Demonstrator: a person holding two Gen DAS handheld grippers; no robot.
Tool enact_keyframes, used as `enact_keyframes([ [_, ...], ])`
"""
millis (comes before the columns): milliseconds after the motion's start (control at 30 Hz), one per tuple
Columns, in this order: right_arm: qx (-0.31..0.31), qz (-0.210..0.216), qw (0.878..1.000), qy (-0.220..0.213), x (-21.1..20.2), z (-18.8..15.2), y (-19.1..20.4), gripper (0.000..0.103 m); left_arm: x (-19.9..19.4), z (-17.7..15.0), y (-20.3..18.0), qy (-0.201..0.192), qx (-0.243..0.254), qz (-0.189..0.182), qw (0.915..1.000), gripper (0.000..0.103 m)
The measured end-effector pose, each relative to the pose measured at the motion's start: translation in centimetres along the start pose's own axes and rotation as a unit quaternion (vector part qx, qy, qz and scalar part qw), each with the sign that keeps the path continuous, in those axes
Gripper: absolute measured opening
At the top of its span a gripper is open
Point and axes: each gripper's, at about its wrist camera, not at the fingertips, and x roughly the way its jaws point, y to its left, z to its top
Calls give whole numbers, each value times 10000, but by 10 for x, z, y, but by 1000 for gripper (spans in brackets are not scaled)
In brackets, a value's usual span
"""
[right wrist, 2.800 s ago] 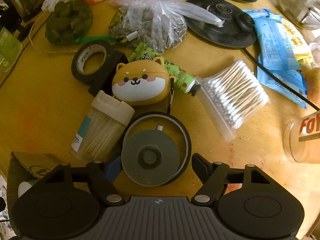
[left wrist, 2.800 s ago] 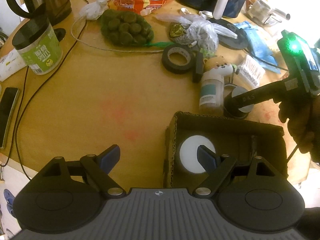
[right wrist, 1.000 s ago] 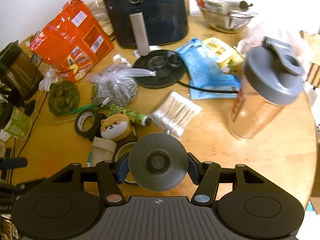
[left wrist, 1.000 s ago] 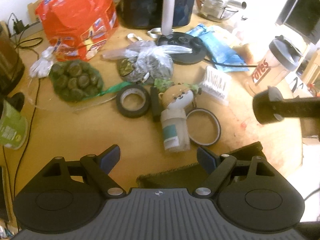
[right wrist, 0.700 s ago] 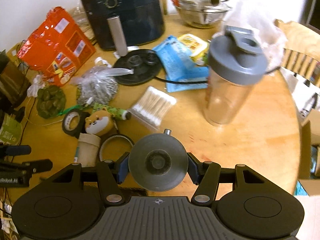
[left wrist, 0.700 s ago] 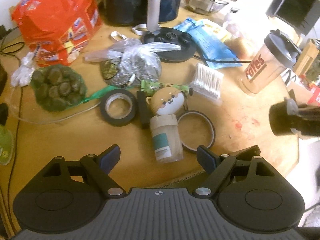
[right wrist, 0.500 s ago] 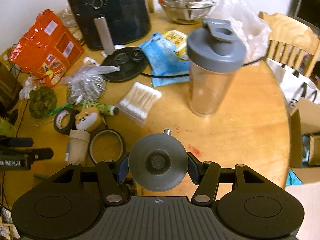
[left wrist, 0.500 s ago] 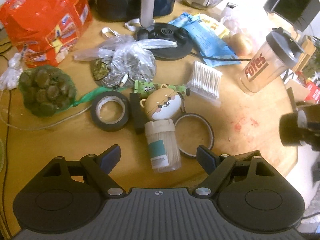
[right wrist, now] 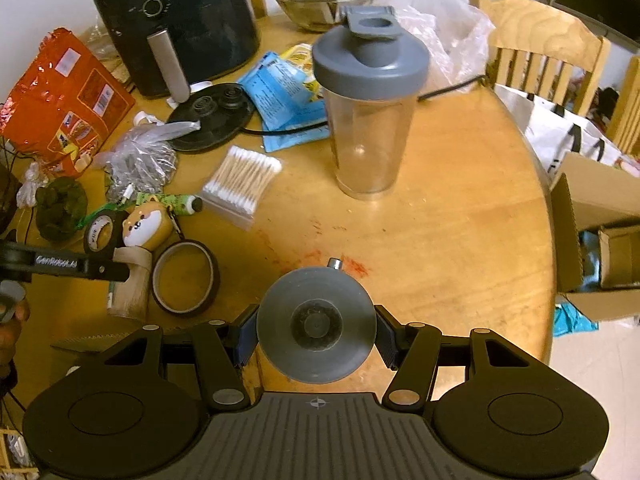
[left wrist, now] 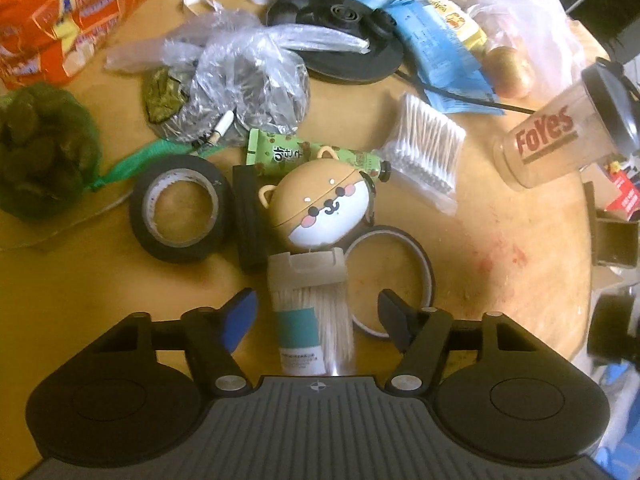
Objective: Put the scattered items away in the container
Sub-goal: 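Lift the grey roll with the right tool while the left tool grasps the toothpick tube, then lift the toothpick tube with the left tool while the right tool carries the grey roll toward the box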
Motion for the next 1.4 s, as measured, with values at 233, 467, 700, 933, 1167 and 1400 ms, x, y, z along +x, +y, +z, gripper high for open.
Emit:
enact_keyframes([
  [233, 156, -97, 9998, 41, -1, -8, -11, 61, 14, 8, 2, 84, -74, 81, 9999, 61],
  [467, 255, -149, 9995, 52, -4, -14, -17, 61, 25, 12, 3, 150, -121, 142, 9997, 50],
  [700, 281, -160, 9995, 65, -4, -17, -19, 61, 21, 10, 1, 92, -64, 169, 9998, 49],
  [933, 194, -79, 9998, 6, -6, -13, -17, 61, 2, -1, 1, -56, -16, 152, 9999, 49],
  [1167, 26, 49, 10000, -69, -8, -6, -9, 61, -17, -15, -1, -245, 32, 234, 9994, 49],
  [1400, -210, 160, 9996, -108, -11, 0, -1, 61, -32, -28, -6, -459, 92, 322, 9984, 49],
])
